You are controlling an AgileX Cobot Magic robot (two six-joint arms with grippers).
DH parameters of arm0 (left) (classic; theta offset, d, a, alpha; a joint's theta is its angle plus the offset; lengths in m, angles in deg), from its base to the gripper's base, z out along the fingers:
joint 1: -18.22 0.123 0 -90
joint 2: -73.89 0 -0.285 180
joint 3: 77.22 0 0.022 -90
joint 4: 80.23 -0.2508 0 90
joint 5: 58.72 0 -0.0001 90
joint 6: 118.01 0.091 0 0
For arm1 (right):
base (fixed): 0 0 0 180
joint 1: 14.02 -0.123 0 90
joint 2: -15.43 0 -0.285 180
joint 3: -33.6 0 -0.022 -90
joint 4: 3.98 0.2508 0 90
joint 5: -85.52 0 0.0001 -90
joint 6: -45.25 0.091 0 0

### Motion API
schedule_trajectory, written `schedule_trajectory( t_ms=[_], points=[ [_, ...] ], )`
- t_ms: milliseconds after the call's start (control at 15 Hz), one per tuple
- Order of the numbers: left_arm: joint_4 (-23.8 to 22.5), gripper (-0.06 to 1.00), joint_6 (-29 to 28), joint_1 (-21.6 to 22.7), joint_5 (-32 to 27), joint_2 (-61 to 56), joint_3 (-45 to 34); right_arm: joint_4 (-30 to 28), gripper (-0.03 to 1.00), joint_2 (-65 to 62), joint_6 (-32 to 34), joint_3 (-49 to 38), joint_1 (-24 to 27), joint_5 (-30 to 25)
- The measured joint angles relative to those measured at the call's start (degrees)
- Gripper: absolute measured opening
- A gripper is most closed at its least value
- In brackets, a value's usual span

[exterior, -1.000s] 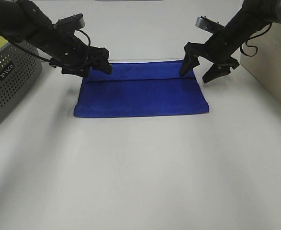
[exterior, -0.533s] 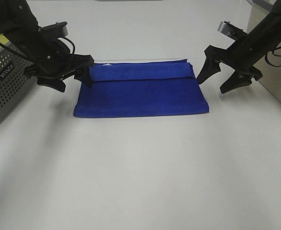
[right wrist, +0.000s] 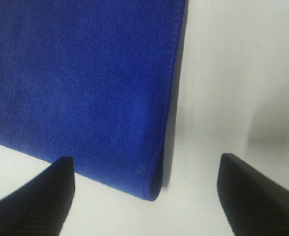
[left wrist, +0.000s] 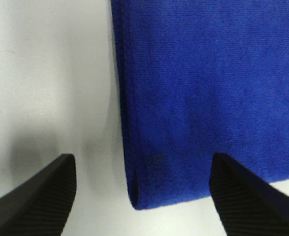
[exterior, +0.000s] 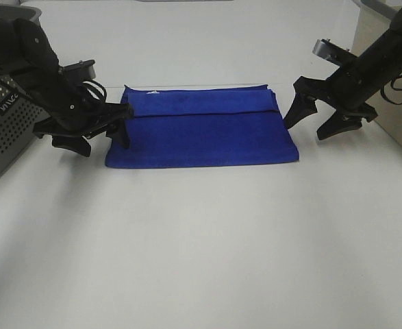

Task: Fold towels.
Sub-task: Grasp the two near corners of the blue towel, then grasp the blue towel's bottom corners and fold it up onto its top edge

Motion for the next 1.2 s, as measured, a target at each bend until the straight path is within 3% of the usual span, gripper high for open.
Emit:
schedule_trajectory(
  t_ms=[533,733,867,1000,1067,1200],
  points=[
    [6.1,0.7,2.5,0.0,4.8,2.7,0.1,9.1,0.7,5.5,-4.5,0.3,-0.3,0.5],
    [14.8,0.58,10.0,0.0,5.0,3.4,0.1,9.5,0.65,5.7,-4.9,0.3,-2.7,2.4],
    [18.4,0.32,12.7,0.0,5.3,3.8,0.1,9.4,0.46,6.2,-4.4,0.3,-3.3,4.0],
    [18.4,0.05,13.3,0.0,5.9,3.8,0.1,7.0,0.14,6.5,-2.1,0.3,-3.3,5.3],
    [18.2,0.01,13.6,0.0,5.9,3.8,0.1,6.6,0.02,6.7,-1.1,0.3,-3.3,5.4],
    [17.1,0.01,13.7,0.0,4.8,3.8,0.1,6.6,0.0,6.9,0.3,0.3,-3.3,5.3]
  ],
)
